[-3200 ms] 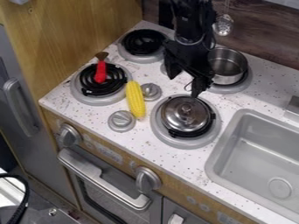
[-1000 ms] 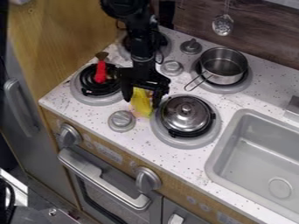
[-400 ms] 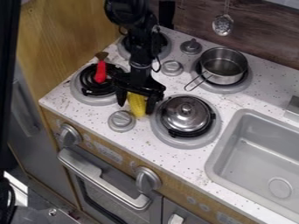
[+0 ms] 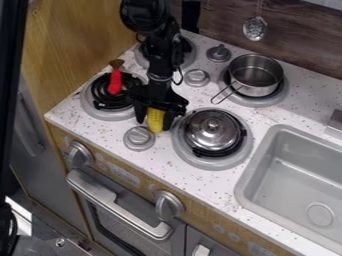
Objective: Move the yellow corn to the top left burner.
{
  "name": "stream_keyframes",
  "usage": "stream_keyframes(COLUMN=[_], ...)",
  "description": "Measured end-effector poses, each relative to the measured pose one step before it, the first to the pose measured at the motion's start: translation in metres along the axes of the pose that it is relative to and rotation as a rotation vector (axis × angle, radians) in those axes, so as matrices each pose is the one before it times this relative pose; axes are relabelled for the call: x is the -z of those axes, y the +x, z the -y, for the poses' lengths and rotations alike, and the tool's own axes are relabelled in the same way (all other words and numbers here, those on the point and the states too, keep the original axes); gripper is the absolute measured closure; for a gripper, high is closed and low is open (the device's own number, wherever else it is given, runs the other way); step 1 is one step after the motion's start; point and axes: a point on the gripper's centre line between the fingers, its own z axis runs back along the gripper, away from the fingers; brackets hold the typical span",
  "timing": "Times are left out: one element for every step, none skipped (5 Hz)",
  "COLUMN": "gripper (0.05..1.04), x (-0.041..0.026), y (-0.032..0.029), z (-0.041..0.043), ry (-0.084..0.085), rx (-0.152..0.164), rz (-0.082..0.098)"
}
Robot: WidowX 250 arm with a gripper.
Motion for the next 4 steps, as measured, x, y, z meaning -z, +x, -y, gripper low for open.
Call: stream_keyframes(gripper=[0.488, 0.49, 0.491, 0.491], x=[0.00016, -0.01211, -0.03102, -0.02031], y=[-0.00116, 0.0009, 0.01981, 0.03577], z=[-0.00069, -0.00084, -0.00662, -0.00674], ry=[0.004, -0.001, -0.0088, -0.0219], rx=[-0.0055, 0.0219, 0.0043, -0.0365], rz=[-0.002, 0.0331, 0.1073, 0.0988])
